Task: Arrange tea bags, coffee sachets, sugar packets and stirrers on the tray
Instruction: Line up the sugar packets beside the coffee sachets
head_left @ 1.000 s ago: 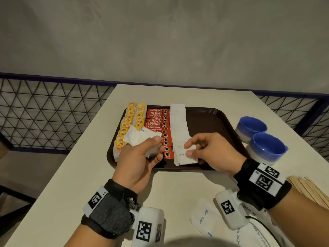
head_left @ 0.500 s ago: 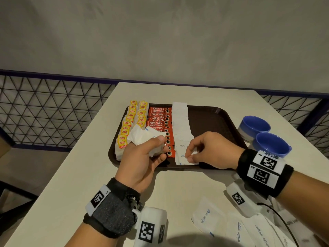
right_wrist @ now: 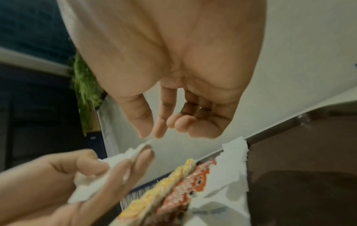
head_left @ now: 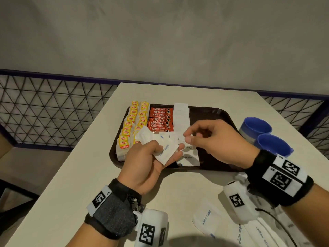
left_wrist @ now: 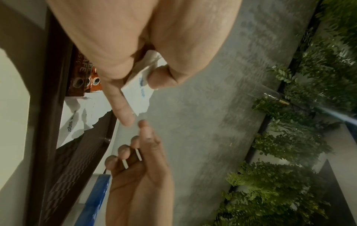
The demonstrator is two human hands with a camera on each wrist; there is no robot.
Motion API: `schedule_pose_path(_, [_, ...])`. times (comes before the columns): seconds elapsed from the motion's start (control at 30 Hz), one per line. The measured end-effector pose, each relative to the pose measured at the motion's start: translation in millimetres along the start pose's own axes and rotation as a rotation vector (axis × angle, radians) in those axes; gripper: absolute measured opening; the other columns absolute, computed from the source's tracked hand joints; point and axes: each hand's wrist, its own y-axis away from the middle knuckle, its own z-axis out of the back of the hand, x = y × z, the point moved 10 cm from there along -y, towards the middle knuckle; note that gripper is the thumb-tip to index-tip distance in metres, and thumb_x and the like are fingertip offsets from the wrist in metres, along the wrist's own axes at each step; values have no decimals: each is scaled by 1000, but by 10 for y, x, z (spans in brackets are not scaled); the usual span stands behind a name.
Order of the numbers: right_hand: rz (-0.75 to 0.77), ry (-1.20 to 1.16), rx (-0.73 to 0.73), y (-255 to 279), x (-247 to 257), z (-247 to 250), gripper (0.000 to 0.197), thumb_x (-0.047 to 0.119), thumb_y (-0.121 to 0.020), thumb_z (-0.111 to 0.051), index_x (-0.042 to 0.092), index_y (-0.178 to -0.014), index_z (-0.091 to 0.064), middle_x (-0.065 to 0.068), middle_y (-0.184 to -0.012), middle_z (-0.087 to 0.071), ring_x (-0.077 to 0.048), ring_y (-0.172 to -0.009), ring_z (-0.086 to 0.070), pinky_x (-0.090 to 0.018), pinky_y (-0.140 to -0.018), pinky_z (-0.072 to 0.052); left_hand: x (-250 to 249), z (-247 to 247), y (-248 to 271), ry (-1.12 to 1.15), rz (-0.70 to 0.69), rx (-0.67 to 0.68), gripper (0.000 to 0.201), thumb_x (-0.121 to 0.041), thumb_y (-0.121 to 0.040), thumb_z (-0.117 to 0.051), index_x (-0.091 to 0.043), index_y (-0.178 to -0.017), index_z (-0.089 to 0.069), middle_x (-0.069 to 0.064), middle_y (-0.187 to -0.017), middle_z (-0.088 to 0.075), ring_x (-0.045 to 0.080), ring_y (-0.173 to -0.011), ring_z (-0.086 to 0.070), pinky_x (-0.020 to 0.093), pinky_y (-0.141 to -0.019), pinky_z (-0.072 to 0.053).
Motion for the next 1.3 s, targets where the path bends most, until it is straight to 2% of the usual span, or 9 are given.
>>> schedule_pose_path(0.2, [-5, -246, -55, 187, 96, -92, 28, 26, -81, -87, 24, -104, -72, -5, -88, -70, -16, -69, -64, -43, -73, -62, 60, -95, 28, -163, 21, 96, 48, 7, -98, -56, -10, -143, -54, 17, -130, -70, 37, -118, -69, 52, -92, -60])
schedule_pose_path(0.37, [-20, -291, -17, 247, 87, -99, 28, 7, -78, -89, 13, -102, -76, -16, -93, -76, -29, -75, -74, -37, -77, -65, 78, -115, 54, -247, 26, 83, 45, -5, -89, -68, -17, -132, -64, 12, -121, -75, 31, -106, -75, 40, -74, -65])
schedule_pose_path(0.5, [-64, -294, 6, 251, 68, -36, 29, 0, -78, -87, 14, -101, -77, -10, -96, -78, -26, -86, -78, -35, -80, -65, 95, -85, 63, -228, 74, 33, 40, -24, -87, -71, -18, -127, -67, 13, -116, -77, 30, -100, -76, 38, -60, -62])
schedule_pose_path(0.63, [-60, -241, 22, 251, 98, 13, 25, 3, -83, -83, 19, -102, -79, 4, -96, -79, -15, -86, -78, -25, -78, -64, 114, -93, 71, -228, 92, 56, 40, -19, -87, -69, -16, -127, -66, 15, -118, -75, 32, -105, -74, 40, -60, -63])
schedule_pose_path(0.77, [-49, -231, -80, 235, 108, 70, 23, 6, -88, -81, 16, -107, -75, -4, -91, -77, -9, -75, -75, -20, -70, -61, 126, -163, 76, -152, 68, 86, 36, -2, -97, -57, -9, -132, -60, 15, -123, -74, 33, -109, -74, 43, -74, -65])
schedule_pose_path(0.9, [-133, -260, -37, 250, 45, -47, 33, 19, -85, -85, 15, -111, -66, -12, -79, -77, -30, -71, -76, -38, -67, -66, 41, -205, 99, -134, -12, 76, 34, 5, -98, -54, -8, -128, -61, 15, -117, -76, 29, -99, -76, 47, -88, -62])
schedule_pose_path(0.97, [-161, -301, 12, 258, 14, -94, 34, 15, -79, -89, 7, -106, -68, -17, -80, -76, -34, -71, -74, -47, -73, -65, 11, -176, 93, -133, -23, 58, 36, 6, -96, -57, -3, -131, -58, 17, -118, -75, 30, -101, -76, 47, -87, -62])
schedule_pose_path(1.1, [-159, -316, 62, 248, 9, -97, 21, 13, -81, -87, 6, -98, -75, -16, -89, -79, -33, -80, -76, -46, -77, -64, 0, -121, 76, -121, -10, 40, 47, 4, -88, -66, -3, -134, -56, 18, -121, -74, 35, -107, -74, 42, -81, -64])
schedule_pose_path(1.3, [-151, -585, -60, 84, -34, 159, 12, -1, -89, -73, 0, -101, -70, -21, -102, -78, -39, -95, -76, -49, -82, -63, -47, -64, 49, -67, -39, -3, 43, 1, -81, -69, -6, -123, -64, 16, -118, -76, 31, -101, -77, 37, -71, -64])
